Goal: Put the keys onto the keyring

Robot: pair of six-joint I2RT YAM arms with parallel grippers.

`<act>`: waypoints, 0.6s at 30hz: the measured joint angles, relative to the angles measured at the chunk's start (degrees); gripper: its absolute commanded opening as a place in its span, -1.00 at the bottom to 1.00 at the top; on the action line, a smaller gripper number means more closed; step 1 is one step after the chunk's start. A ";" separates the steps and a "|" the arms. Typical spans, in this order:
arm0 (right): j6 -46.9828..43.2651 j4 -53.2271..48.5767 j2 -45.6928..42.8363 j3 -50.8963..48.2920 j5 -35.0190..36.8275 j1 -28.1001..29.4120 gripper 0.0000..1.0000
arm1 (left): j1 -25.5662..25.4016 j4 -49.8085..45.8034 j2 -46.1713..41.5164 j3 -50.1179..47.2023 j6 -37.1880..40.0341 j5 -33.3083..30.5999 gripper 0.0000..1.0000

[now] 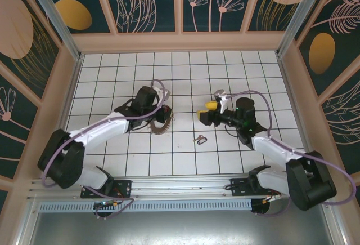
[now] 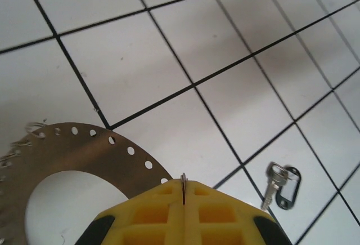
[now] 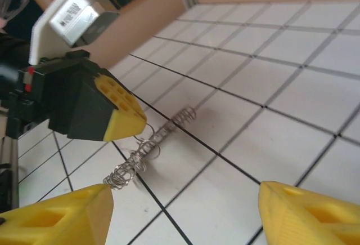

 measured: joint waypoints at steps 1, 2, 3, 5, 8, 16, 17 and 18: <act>-0.04 0.48 -1.38 0.00 -1.25 0.02 0.20 | 0.00 0.31 -1.84 -0.83 0.85 0.55 -1.00; 0.00 1.11 -2.64 -0.09 -2.27 0.02 0.16 | 0.00 0.59 -3.56 -1.57 1.64 1.14 -1.00; 0.20 2.10 -4.09 -0.26 -3.45 0.02 0.11 | 0.00 0.98 -5.64 -2.43 2.60 1.92 -1.00; 0.98 4.68 -6.38 -0.94 -5.84 0.02 0.06 | 0.00 1.81 -9.35 -3.72 4.31 3.76 -1.00; 2.10 7.98 -7.78 -1.09 -9.38 0.46 0.00 | 0.00 3.19 -14.69 -5.20 7.10 7.56 -1.00; 3.08 9.14 -6.14 2.62 -15.54 5.09 -0.16 | 0.00 5.86 -21.00 -5.64 11.32 16.17 -1.00; 3.08 9.14 -5.73 3.34 -15.85 5.60 -0.19 | 0.00 5.99 -21.18 -5.64 11.43 16.96 -1.00; 3.08 9.20 -5.27 4.15 -16.20 6.10 -0.22 | 0.00 6.21 -21.35 -5.64 11.54 17.81 -1.00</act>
